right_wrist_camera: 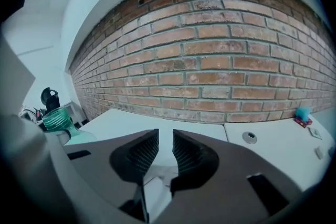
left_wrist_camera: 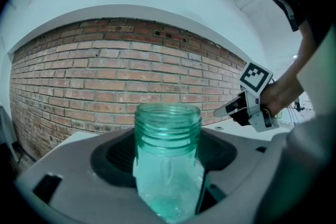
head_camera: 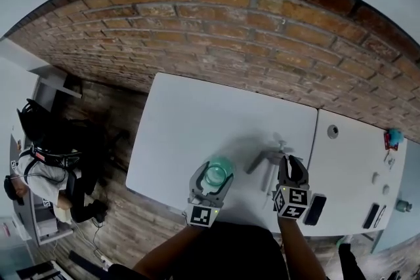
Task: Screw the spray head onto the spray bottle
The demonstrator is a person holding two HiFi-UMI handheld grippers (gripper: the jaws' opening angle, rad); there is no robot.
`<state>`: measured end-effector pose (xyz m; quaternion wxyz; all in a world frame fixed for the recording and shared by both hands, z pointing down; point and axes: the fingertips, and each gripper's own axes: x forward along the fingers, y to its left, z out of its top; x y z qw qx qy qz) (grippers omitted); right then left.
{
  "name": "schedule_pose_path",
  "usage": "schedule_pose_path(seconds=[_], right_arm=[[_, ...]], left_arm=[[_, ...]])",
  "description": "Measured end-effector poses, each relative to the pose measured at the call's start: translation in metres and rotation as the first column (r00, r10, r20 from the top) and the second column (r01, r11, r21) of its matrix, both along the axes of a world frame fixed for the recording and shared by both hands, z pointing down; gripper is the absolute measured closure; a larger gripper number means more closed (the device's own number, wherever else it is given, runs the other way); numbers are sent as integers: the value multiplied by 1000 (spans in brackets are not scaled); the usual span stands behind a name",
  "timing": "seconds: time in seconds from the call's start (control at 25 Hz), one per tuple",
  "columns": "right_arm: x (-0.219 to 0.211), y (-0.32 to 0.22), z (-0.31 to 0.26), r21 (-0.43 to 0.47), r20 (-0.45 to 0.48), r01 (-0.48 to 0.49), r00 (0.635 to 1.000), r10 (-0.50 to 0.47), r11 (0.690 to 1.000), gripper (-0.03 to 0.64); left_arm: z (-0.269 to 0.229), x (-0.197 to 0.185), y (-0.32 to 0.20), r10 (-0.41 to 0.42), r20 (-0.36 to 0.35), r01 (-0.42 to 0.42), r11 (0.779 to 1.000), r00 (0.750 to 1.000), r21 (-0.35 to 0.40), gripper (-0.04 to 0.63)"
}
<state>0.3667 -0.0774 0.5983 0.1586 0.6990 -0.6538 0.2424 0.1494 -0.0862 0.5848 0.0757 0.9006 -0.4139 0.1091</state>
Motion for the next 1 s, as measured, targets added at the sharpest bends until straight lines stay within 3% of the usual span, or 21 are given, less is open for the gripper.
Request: schedule_pose_path(seconds=[0.56, 1.0], right_arm=[[19, -21, 60, -177, 63, -73, 994, 86, 981, 540], [18, -23, 101, -325, 119, -43, 989, 86, 945, 540]], left_arm=[[1, 2, -2, -6, 9, 6, 1000, 1000, 5, 269], [1, 2, -2, -8, -12, 7, 1000, 1000, -14, 268]])
